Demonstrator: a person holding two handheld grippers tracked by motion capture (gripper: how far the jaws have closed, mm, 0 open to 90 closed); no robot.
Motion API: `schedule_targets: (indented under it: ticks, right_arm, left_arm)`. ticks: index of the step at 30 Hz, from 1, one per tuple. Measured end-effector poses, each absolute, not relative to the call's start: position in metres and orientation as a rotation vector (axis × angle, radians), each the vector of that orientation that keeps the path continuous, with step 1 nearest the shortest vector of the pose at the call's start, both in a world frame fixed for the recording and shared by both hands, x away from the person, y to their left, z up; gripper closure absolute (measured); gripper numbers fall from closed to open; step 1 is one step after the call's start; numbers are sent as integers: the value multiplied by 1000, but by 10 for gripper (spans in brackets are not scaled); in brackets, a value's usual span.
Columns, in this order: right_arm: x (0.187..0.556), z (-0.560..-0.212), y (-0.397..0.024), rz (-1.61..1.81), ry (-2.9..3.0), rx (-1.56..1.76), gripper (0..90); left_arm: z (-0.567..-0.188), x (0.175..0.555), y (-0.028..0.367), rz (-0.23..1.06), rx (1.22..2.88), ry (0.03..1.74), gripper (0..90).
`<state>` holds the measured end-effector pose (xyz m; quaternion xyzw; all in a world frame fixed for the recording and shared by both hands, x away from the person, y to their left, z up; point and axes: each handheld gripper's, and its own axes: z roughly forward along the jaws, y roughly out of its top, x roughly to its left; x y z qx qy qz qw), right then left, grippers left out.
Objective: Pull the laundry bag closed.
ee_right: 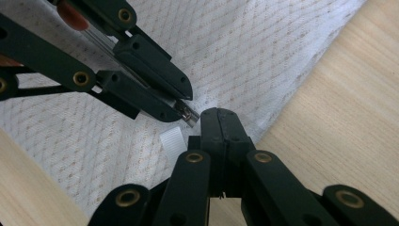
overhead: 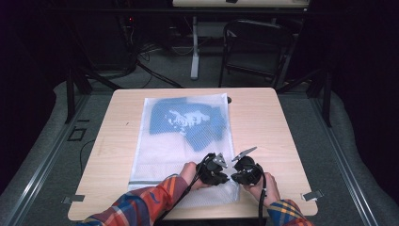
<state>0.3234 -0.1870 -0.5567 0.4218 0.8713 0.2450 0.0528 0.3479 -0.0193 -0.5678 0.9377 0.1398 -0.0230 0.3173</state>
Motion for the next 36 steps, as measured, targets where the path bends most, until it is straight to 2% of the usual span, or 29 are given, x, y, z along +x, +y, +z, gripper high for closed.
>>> schedule_targets:
  ticks: [12, 20, 36]
  right_arm:
    - [322, -550, -187, 729, 2659, 1217, 900]
    - [322, -554, -184, 671, 2691, 1168, 900]
    - [321, -556, -184, 708, 2675, 1198, 900]
  left_arm:
    - [-572, 349, -15, -88, 2415, 376, 824]
    - [-569, 348, -16, -58, 2448, 349, 827]
    - [-566, 352, -9, -112, 2451, 355, 828]
